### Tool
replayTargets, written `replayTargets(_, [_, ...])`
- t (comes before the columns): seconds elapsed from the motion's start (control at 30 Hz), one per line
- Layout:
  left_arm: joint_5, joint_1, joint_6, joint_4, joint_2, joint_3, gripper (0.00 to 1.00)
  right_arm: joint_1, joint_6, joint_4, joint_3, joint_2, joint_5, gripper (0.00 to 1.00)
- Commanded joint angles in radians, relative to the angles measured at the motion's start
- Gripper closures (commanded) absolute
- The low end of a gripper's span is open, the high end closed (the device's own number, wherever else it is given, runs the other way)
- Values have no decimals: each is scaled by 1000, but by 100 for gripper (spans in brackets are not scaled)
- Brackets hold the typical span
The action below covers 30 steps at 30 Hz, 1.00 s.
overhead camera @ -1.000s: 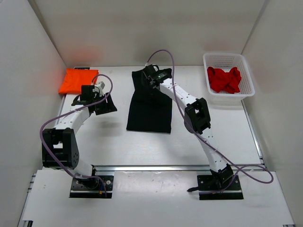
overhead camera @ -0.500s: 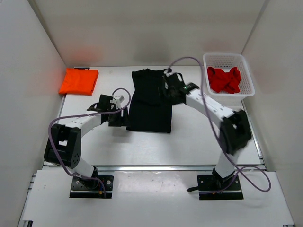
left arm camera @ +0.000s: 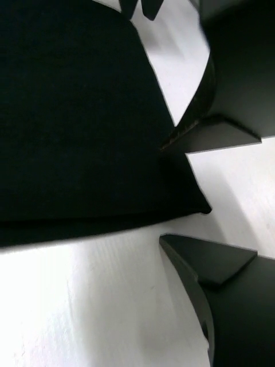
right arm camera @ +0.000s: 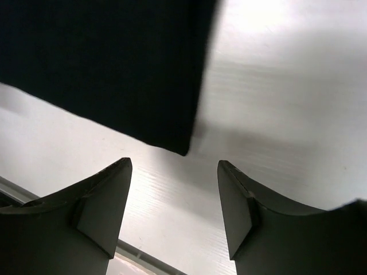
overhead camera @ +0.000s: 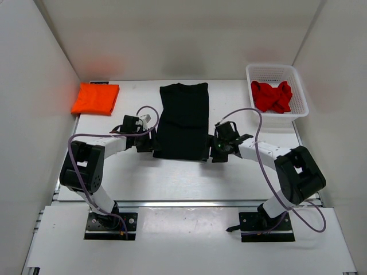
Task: Fold and stack the t-shirts
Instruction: Fold the folded rectangular tshirt in 1/3 of the way
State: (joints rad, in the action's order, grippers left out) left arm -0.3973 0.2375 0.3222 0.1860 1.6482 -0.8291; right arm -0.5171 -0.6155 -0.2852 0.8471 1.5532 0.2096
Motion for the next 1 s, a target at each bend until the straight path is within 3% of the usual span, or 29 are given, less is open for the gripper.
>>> replayTargets(0.0, [8,-9,15,-3,41,21,33,12,-115,142,-54,-44,33,41])
replayTargets(0.27, [-46,3,8,-20,44,33,56,39,-159,222,-86,7,120,41])
replayTargets(0.33, [-55,0,12,-13,45,33,62,38,-173,244,-98,21,132,51])
replayTargets(0.37, [-61,-1,11,-13,48,42,64,45,-185,271,-115,30,152,69])
replayTargets(0.4, [-63,2,9,-13,48,39,65,54,-206,279,-126,33,172,75])
replayTargets(0.43, [-70,-1,5,-10,41,48,69,57,-214,328,-144,30,194,88])
replayTargets(0.5, [-78,8,-17,24,32,36,75,72,-239,356,-164,35,237,99])
replayTargets(0.6, [-83,10,-47,78,1,38,79,78,-233,344,-181,18,241,100])
replayTargets(0.83, [-126,-4,-164,341,-96,105,81,65,-225,215,-272,-200,225,99])
replayTargets(0.97, [-132,34,-230,464,-210,116,62,-39,-251,62,-336,-390,174,100])
